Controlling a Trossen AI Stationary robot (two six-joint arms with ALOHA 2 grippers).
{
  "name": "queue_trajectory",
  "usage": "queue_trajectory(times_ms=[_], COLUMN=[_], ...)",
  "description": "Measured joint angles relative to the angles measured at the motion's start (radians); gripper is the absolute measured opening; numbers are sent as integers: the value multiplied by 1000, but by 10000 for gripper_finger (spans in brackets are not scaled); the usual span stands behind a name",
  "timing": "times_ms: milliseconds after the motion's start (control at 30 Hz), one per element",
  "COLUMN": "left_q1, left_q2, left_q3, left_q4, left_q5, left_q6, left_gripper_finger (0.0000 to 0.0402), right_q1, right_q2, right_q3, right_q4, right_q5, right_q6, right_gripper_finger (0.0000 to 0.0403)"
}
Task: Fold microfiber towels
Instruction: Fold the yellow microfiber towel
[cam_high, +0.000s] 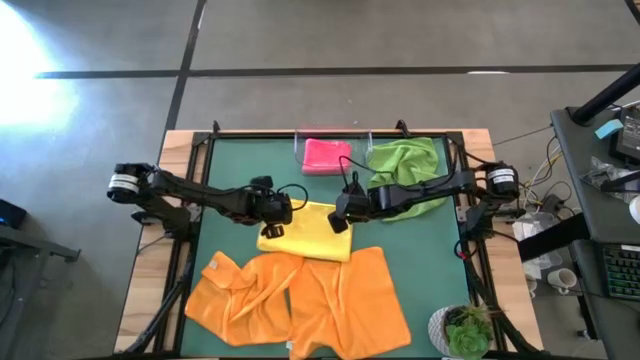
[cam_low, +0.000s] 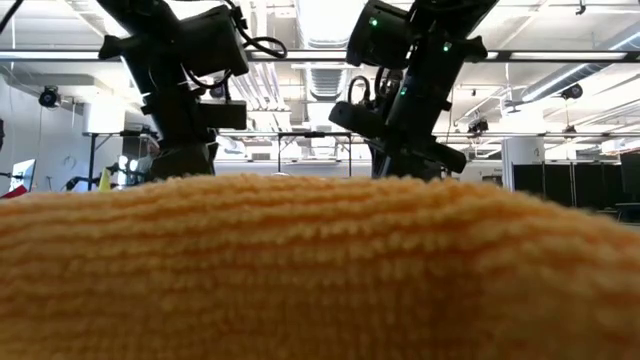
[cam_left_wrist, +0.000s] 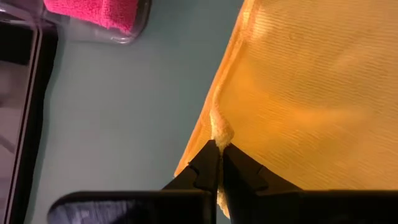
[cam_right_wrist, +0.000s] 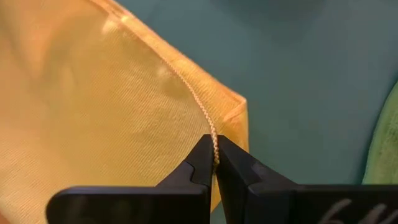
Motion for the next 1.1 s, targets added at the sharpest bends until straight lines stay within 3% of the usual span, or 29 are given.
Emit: queue_trajectory(times_ms=[200,333,600,767,900,1100], left_q1=[4,6,22,25,25,22], left_q2=[3,3,3,-19,-77,-169], left_q3=[0,0,17,144,233,161], left_q4=[2,2,-7,-251,-360,-196], left_q5=[0,1,-12,-48,67,368], left_q6=[17,26,25,19,14,-63], left_gripper_finger=[2,27,120,165,175,176], right_q1=[-1,-12,-33,-51,-46,2], right_q2=[0,-2,-10,-54,-84,-60], right_q3=[0,0,2,60,110,135], right_q4=[0,0,-22,-133,-126,-110], right_q5=[-2,-43,-51,-131,-248,-365], right_q6=[-1,-3,-15,-81,-142,-147], right_gripper_finger=[9,15,91,136,150,148])
